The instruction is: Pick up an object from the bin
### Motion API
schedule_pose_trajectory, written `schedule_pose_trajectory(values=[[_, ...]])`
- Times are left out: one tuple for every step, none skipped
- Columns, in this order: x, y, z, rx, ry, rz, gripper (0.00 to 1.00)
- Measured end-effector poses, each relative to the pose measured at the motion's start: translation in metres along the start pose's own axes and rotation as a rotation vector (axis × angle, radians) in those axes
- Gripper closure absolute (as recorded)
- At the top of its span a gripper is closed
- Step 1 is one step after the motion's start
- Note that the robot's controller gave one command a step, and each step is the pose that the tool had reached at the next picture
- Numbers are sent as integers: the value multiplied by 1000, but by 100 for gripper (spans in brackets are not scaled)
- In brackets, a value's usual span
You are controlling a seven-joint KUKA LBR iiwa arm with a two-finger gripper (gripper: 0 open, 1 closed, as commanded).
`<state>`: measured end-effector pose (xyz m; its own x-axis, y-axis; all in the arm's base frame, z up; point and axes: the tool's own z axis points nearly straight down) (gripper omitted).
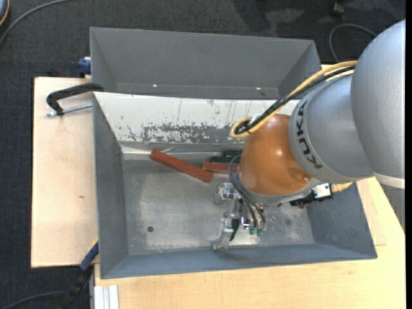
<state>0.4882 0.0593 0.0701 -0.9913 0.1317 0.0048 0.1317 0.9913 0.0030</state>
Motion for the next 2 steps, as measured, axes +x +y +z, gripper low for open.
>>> schedule_pose_trajectory(values=[[-20, -16, -1, 3, -10, -315, 0], [-31, -62, -1, 5, -9, -466, 0]])
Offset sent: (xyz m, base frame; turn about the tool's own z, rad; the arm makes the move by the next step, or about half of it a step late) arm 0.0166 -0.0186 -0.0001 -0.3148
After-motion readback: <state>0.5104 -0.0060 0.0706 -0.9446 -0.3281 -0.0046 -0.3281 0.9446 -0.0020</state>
